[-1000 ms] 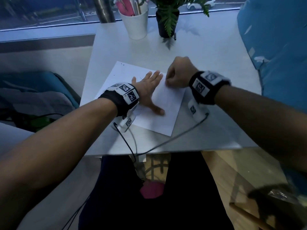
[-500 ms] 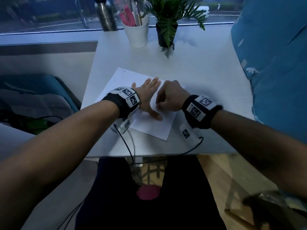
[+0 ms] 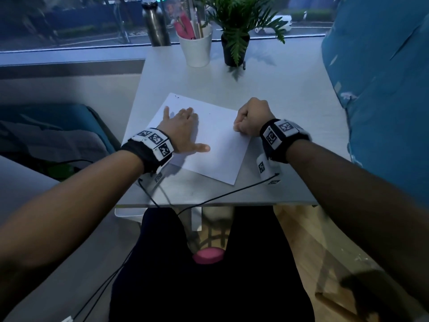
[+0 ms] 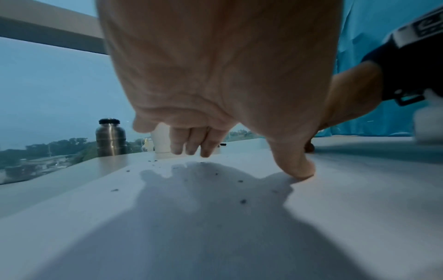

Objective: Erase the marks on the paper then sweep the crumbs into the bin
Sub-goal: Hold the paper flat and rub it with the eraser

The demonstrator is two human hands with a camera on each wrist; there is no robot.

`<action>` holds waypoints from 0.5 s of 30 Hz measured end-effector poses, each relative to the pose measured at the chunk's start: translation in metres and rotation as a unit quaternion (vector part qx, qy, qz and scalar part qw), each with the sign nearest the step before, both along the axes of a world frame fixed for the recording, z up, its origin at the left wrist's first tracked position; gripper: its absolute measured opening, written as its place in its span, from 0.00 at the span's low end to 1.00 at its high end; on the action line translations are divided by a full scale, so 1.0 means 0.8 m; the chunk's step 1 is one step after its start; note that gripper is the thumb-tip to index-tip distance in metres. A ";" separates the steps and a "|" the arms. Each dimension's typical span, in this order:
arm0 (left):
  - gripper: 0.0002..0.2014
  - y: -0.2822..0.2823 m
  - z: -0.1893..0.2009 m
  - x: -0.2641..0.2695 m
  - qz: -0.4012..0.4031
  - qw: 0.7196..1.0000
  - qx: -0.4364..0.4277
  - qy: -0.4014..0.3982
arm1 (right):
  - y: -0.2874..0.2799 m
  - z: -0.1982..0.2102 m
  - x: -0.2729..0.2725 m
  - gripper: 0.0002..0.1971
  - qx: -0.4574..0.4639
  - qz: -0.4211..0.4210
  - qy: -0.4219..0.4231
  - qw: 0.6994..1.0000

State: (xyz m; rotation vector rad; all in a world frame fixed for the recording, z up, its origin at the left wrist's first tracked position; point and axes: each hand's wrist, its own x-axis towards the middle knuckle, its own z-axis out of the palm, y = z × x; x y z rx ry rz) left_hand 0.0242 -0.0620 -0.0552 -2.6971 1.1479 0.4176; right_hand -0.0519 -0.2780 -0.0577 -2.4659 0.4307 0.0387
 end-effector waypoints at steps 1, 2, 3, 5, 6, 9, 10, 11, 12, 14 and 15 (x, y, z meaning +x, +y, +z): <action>0.55 0.002 -0.002 -0.006 -0.020 0.999 -0.014 0.025 | 0.000 -0.002 0.001 0.01 0.001 -0.003 0.000 1.000; 0.53 0.004 -0.004 -0.012 -0.036 0.997 -0.027 0.059 | 0.001 -0.003 0.001 0.01 -0.002 -0.008 0.000 1.000; 0.53 0.006 -0.006 -0.017 -0.042 0.994 -0.040 0.090 | 0.002 -0.004 0.002 0.01 -0.006 -0.014 0.000 1.000; 0.56 0.009 -0.013 -0.022 -0.032 0.991 -0.057 0.118 | 0.004 -0.004 0.006 0.01 -0.022 -0.021 0.006 1.000; 0.58 0.010 -0.015 -0.024 -0.019 0.991 -0.063 0.120 | 0.007 -0.002 0.008 0.01 -0.035 -0.018 0.010 0.999; 0.62 0.007 -0.014 -0.033 0.010 0.991 -0.067 0.114 | 0.022 0.000 0.011 0.02 -0.057 -0.001 0.003 0.998; 0.63 0.005 -0.011 -0.037 0.017 0.991 -0.065 0.116 | 0.029 0.002 0.011 0.02 -0.056 0.006 0.003 0.998; 0.63 0.003 -0.009 -0.039 0.023 0.991 -0.060 0.119 | 0.037 0.001 0.011 0.02 -0.055 0.010 0.004 0.998; 0.64 0.000 -0.007 -0.040 0.024 0.991 -0.051 0.121 | 0.046 0.002 0.008 0.02 -0.054 0.011 0.003 0.999; 0.64 -0.003 -0.006 -0.039 0.022 0.992 -0.030 0.120 | 0.066 -0.004 0.003 0.03 -0.067 0.027 -0.001 0.997; 0.64 -0.003 -0.006 -0.037 0.023 0.992 -0.027 0.121 | 0.078 -0.009 -0.001 0.05 -0.080 0.054 0.004 0.995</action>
